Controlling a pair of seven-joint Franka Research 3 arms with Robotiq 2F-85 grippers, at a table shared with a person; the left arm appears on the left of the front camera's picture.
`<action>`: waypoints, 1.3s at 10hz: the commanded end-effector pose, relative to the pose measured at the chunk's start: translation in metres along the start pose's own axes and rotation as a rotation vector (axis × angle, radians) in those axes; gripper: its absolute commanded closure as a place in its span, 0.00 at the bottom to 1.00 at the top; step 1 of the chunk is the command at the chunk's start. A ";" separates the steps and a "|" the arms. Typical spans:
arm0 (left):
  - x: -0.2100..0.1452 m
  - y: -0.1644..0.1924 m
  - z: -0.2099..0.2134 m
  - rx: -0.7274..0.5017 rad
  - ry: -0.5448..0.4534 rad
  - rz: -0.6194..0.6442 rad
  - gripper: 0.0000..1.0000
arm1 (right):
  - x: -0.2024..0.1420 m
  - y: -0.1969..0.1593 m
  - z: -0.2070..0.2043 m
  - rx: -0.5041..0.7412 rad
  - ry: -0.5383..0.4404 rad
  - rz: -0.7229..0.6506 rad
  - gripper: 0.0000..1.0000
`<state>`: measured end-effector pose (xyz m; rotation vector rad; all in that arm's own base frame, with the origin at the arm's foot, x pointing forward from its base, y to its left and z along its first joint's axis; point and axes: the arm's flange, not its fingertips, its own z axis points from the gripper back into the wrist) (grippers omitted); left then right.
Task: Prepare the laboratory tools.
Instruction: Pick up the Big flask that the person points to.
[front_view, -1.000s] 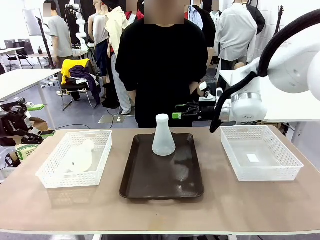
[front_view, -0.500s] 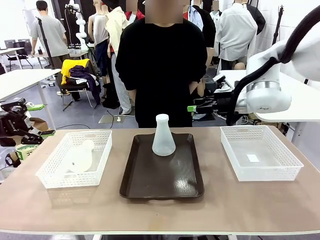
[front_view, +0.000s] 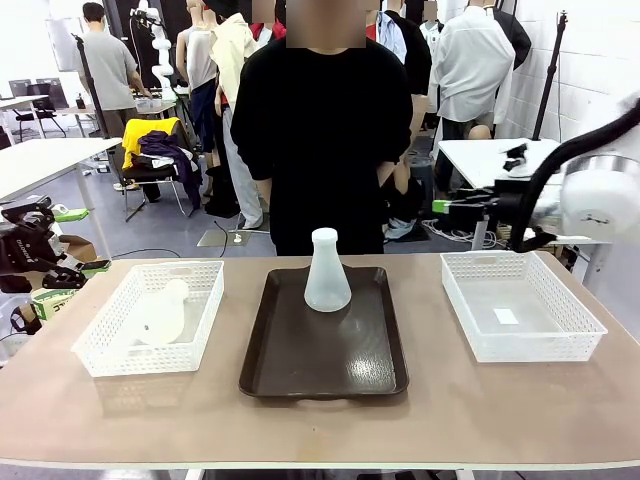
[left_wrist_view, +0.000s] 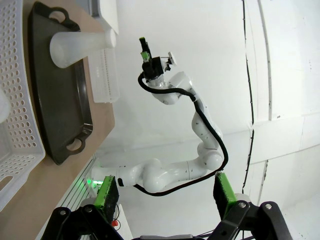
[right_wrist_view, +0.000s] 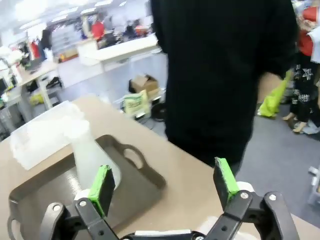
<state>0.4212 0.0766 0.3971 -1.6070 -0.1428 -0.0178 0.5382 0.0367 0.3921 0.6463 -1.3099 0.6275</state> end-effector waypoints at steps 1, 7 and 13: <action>0.000 -0.002 0.000 0.007 -0.006 -0.007 0.00 | -0.014 0.008 0.016 -0.074 -0.080 0.013 0.00; 0.000 -0.002 0.000 0.007 -0.006 -0.007 0.00 | -0.007 -0.004 0.025 -0.076 -0.053 -0.011 0.00; 0.000 -0.002 0.000 0.007 -0.006 -0.007 0.00 | -0.007 -0.004 0.025 -0.076 -0.053 -0.011 0.00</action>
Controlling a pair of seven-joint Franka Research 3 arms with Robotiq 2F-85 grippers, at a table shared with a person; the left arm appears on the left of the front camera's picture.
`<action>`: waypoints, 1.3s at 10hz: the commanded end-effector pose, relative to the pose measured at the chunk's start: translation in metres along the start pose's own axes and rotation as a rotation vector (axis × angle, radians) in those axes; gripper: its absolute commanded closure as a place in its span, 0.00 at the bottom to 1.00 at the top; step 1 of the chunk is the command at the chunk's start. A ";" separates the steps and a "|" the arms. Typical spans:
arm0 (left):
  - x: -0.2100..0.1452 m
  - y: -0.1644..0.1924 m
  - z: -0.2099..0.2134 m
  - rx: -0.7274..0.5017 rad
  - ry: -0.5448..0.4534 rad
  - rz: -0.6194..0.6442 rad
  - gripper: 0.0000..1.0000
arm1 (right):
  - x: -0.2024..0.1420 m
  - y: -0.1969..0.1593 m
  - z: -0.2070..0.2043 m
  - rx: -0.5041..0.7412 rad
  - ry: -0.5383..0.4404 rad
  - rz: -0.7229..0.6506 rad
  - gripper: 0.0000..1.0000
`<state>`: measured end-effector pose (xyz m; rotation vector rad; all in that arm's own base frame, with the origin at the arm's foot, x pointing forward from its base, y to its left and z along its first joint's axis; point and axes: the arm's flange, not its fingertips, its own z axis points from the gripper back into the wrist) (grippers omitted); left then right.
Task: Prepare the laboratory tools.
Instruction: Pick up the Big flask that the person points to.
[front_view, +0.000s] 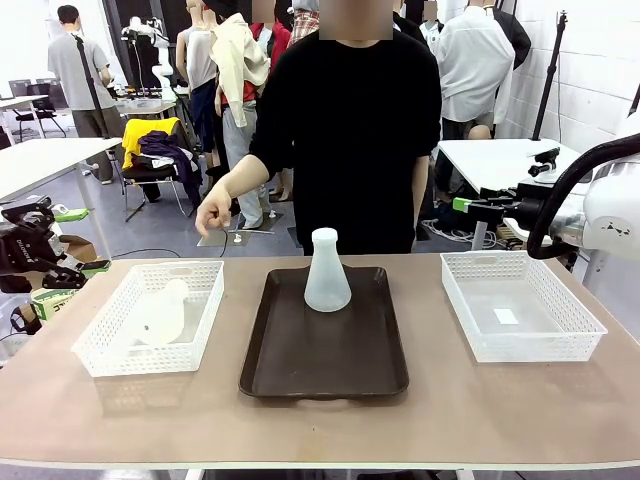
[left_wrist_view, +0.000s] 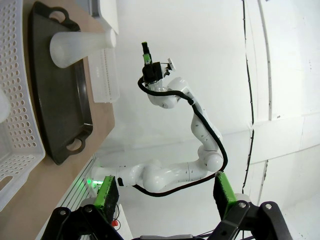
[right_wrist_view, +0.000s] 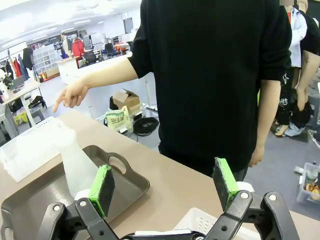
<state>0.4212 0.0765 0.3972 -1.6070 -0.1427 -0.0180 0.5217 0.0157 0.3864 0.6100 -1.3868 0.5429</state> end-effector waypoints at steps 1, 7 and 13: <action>0.000 -0.002 0.000 0.007 -0.006 -0.007 0.00 | 0.002 -0.001 -0.001 0.008 0.014 0.000 0.00; 0.000 -0.002 0.000 0.007 -0.006 -0.007 0.00 | 0.002 -0.001 -0.001 0.008 0.014 0.000 0.00; 0.000 -0.002 0.000 0.007 -0.006 -0.007 0.00 | 0.002 -0.001 -0.001 0.008 0.014 0.000 0.00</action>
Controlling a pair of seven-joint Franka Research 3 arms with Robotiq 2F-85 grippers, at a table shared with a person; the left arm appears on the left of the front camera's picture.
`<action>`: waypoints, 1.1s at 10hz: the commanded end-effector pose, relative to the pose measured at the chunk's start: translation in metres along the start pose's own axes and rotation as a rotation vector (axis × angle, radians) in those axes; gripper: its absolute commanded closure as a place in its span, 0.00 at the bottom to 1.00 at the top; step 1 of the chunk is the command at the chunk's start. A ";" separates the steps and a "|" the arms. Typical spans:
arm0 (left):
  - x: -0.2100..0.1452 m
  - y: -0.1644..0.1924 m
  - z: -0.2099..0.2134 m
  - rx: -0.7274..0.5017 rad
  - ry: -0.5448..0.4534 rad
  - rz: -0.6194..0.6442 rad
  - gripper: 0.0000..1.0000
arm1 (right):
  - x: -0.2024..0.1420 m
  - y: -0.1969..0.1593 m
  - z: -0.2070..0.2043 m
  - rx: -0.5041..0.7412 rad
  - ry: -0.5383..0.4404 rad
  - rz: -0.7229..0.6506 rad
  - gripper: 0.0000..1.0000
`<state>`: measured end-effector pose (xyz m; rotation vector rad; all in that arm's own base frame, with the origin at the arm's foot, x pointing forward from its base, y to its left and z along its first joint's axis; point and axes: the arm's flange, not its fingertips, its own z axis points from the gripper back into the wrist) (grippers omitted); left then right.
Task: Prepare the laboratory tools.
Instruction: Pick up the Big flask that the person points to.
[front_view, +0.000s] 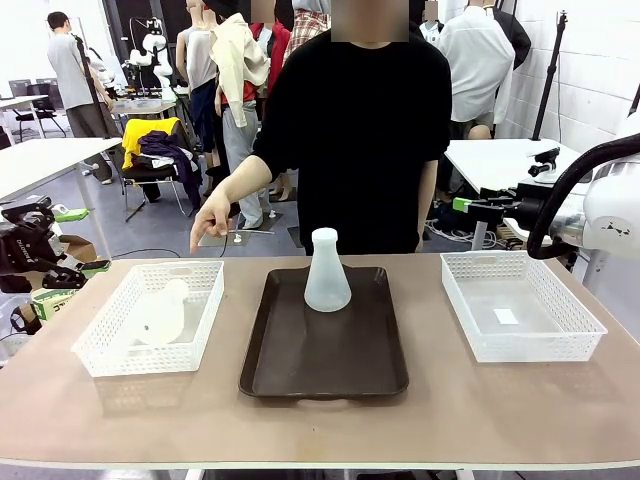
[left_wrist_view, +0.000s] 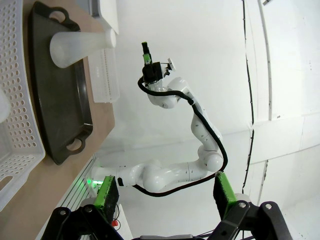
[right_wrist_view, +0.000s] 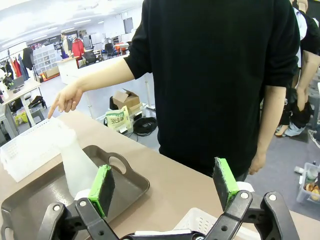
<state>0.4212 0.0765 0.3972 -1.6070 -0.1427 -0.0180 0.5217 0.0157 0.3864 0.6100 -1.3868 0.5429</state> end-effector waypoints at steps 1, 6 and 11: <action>0.000 -0.002 0.000 0.007 -0.006 -0.007 0.00 | 0.002 -0.001 -0.001 0.008 0.014 0.000 0.00; 0.004 -0.056 -0.022 0.373 -0.042 -0.134 0.00 | 0.002 -0.001 -0.001 0.008 0.014 0.000 0.00; 0.040 -0.078 -0.061 1.026 -0.014 -0.033 0.00 | 0.002 -0.001 -0.001 0.008 0.014 0.000 0.00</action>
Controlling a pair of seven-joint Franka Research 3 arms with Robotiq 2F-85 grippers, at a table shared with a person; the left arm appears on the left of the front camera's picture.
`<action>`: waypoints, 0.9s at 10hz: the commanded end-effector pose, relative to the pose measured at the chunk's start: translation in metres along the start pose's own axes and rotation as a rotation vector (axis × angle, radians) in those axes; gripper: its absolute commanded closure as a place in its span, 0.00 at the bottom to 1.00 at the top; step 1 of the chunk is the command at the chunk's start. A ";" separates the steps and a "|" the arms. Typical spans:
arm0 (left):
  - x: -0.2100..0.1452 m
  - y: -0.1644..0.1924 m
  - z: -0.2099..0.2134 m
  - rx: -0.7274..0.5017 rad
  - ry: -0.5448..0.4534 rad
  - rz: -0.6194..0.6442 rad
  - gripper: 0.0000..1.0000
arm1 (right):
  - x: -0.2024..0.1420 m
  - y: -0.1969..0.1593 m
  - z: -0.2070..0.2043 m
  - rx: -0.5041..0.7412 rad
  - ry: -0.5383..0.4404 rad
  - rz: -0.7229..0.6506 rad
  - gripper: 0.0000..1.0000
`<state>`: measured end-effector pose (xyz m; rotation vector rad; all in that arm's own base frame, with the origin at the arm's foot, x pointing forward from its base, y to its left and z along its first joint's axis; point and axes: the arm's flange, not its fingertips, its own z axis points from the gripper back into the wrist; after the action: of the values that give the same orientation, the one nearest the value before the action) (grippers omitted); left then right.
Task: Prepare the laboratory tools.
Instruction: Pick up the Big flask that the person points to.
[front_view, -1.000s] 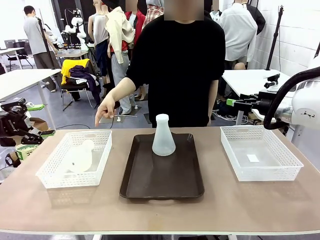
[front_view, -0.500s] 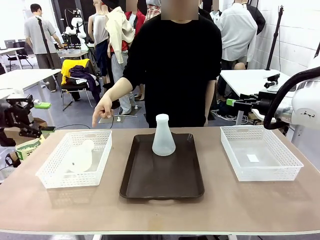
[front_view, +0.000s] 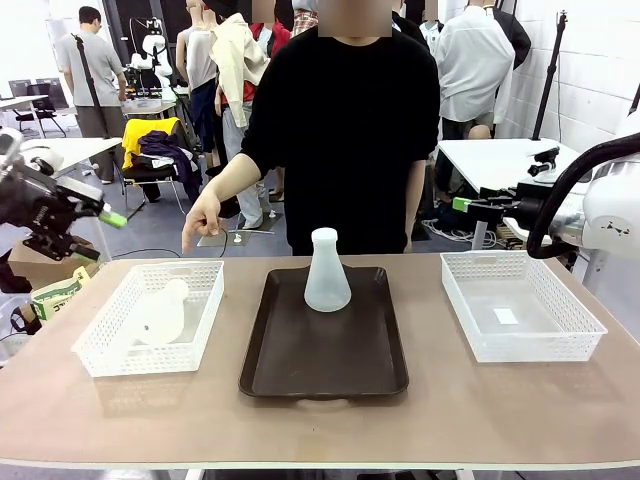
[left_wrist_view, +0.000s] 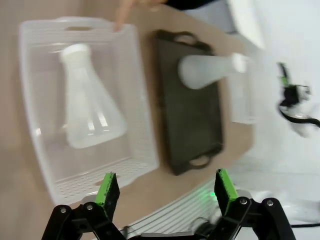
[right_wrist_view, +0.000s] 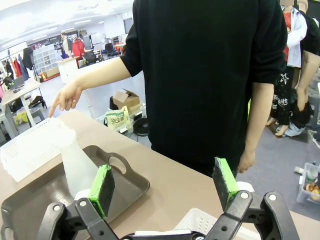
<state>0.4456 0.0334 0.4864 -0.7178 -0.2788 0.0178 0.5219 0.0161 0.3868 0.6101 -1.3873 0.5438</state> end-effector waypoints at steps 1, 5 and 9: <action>0.026 -0.007 -0.030 0.253 0.167 0.081 0.00 | 0.002 -0.001 -0.001 0.007 0.015 0.000 0.00; 0.077 -0.033 -0.078 0.586 0.167 0.065 0.00 | 0.002 -0.001 -0.001 0.007 0.015 0.000 0.00; 0.107 -0.027 -0.129 0.718 0.204 0.002 0.00 | 0.002 -0.001 -0.001 0.007 0.015 0.000 0.00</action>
<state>0.5706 -0.0536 0.4419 -0.0313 -0.0779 0.0369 0.5221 0.0162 0.3872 0.6098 -1.3880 0.5444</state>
